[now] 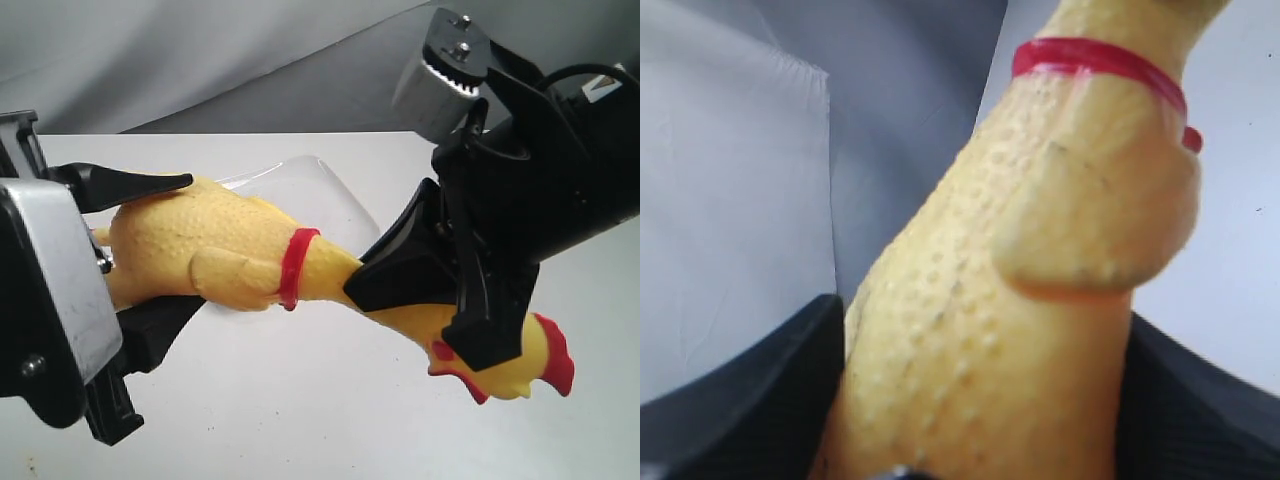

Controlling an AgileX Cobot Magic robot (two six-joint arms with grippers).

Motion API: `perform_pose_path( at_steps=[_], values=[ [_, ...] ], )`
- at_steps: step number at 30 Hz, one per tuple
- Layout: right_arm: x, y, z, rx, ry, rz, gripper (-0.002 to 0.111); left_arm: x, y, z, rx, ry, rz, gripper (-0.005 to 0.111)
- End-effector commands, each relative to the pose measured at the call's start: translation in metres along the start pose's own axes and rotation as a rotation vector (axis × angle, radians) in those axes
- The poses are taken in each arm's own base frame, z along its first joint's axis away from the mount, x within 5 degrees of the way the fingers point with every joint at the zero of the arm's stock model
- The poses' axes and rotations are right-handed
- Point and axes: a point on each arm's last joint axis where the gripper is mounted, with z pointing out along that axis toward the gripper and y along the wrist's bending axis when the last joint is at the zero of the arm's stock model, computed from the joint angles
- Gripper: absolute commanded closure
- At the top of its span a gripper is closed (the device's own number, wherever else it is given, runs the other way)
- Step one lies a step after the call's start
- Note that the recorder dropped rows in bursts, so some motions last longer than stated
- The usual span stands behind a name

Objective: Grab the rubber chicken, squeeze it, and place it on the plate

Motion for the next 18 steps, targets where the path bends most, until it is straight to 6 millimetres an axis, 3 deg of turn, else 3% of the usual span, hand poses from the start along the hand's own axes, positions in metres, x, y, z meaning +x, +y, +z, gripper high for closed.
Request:
perform_pose_path(
  at_steps=[1,2,4,7,8,9,14,18],
  values=[
    [0.001,0.000,-0.001,0.000,0.004,-0.012,0.108,0.001,0.005,-0.001,-0.031,0.026,-0.024,0.104],
    [0.001,0.000,-0.001,0.000,0.004,-0.012,0.108,0.001,0.005,-0.001,-0.036,0.023,-0.004,0.103],
    [0.001,0.000,-0.001,0.000,0.004,-0.012,0.108,0.000,0.006,-0.001,-0.048,0.013,0.051,0.087],
    [0.001,0.000,-0.001,0.000,0.004,-0.012,0.108,0.000,0.007,-0.001,-0.056,0.010,0.082,0.055],
    [0.001,0.000,-0.001,0.000,0.004,-0.012,0.108,0.001,0.009,-0.002,-0.078,0.027,0.097,0.026],
    [0.001,0.000,-0.001,0.000,0.004,-0.012,0.108,0.005,0.013,-0.002,-0.118,0.074,0.074,0.009],
    [0.001,0.000,-0.001,0.000,0.004,-0.012,0.108,0.016,0.023,-0.006,-0.242,0.175,-0.100,0.010],
    [0.001,0.000,-0.001,0.000,0.004,-0.012,0.108,0.005,0.014,-0.003,-0.141,0.058,-0.083,0.013]
  ],
)
